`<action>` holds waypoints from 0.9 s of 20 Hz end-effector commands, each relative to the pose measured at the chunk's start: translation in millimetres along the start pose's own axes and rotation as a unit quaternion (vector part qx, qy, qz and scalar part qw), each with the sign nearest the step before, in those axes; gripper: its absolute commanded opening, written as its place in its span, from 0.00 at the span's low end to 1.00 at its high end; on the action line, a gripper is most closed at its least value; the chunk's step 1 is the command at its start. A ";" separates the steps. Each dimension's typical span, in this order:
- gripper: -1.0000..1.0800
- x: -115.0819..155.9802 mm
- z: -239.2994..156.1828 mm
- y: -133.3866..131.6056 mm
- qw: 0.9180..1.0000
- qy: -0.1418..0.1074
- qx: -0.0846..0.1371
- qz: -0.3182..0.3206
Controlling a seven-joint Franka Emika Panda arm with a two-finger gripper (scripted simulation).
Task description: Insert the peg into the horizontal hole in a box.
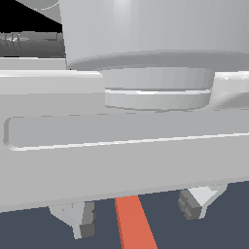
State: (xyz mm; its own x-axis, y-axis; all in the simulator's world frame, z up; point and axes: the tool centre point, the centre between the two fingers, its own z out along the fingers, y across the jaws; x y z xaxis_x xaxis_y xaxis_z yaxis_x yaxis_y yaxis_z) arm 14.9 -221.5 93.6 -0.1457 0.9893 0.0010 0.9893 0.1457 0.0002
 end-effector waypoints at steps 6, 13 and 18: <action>0.96 -47.6 18.7 4.0 1.000 0.000 0.000 -0.025; 0.96 -65.9 25.7 7.3 0.999 0.000 0.000 -0.034; 0.96 -67.7 26.5 7.3 0.999 0.000 0.000 -0.034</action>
State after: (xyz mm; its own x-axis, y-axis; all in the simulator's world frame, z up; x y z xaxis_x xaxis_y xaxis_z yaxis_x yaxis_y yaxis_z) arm 31.8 -287.6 66.9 -0.2119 0.9773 0.0001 0.9773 0.2119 -0.0006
